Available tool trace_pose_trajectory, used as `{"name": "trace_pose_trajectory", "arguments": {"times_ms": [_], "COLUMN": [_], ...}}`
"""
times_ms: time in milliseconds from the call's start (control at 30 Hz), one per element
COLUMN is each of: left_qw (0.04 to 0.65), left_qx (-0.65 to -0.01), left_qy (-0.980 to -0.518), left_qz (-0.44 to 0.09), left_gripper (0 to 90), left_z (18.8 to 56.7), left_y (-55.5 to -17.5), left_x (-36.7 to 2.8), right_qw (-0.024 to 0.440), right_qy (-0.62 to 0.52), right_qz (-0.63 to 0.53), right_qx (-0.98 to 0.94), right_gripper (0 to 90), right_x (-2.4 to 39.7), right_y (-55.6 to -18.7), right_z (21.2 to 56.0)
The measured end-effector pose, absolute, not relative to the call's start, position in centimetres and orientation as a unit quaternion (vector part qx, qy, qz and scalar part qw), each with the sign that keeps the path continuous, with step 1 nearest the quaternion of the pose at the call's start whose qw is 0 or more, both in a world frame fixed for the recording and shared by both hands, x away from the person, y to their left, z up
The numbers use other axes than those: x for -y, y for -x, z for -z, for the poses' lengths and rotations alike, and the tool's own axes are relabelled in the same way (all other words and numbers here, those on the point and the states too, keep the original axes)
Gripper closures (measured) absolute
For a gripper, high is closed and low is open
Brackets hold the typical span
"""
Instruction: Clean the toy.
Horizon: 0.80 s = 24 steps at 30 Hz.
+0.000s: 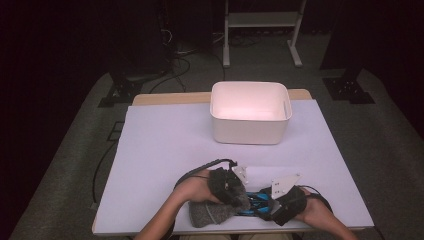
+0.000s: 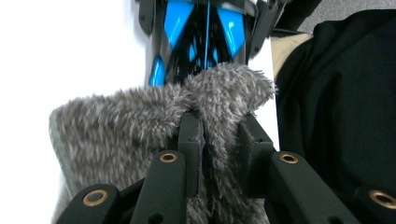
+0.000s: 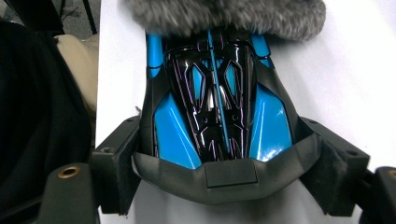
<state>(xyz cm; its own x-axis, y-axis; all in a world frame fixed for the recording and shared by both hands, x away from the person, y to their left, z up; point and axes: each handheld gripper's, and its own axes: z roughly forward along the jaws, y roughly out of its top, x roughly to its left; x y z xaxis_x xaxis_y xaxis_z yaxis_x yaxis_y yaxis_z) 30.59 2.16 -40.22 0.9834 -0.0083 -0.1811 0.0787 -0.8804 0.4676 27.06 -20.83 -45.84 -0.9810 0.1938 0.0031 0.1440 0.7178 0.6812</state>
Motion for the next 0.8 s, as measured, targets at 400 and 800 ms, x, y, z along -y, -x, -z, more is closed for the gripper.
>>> {"name": "trace_pose_trajectory", "arguments": {"times_ms": [400, 800], "left_qw": [0.266, 0.265], "left_qx": [-0.075, 0.016], "left_qy": [-0.957, -0.959], "left_qz": [0.088, 0.102], "left_gripper": [73.7, 73.7], "left_z": [40.6, 39.4], "left_y": [-31.5, -31.4], "left_x": [-7.1, 2.7], "right_qw": [0.04, 0.032], "right_qy": [-0.091, -0.086], "right_qz": [-0.364, -0.371], "right_qx": [-0.926, -0.924], "right_gripper": [22.1, 22.2], "right_x": [20.6, 19.7], "right_y": [-27.0, -27.5], "right_z": [45.8, 45.9]}}
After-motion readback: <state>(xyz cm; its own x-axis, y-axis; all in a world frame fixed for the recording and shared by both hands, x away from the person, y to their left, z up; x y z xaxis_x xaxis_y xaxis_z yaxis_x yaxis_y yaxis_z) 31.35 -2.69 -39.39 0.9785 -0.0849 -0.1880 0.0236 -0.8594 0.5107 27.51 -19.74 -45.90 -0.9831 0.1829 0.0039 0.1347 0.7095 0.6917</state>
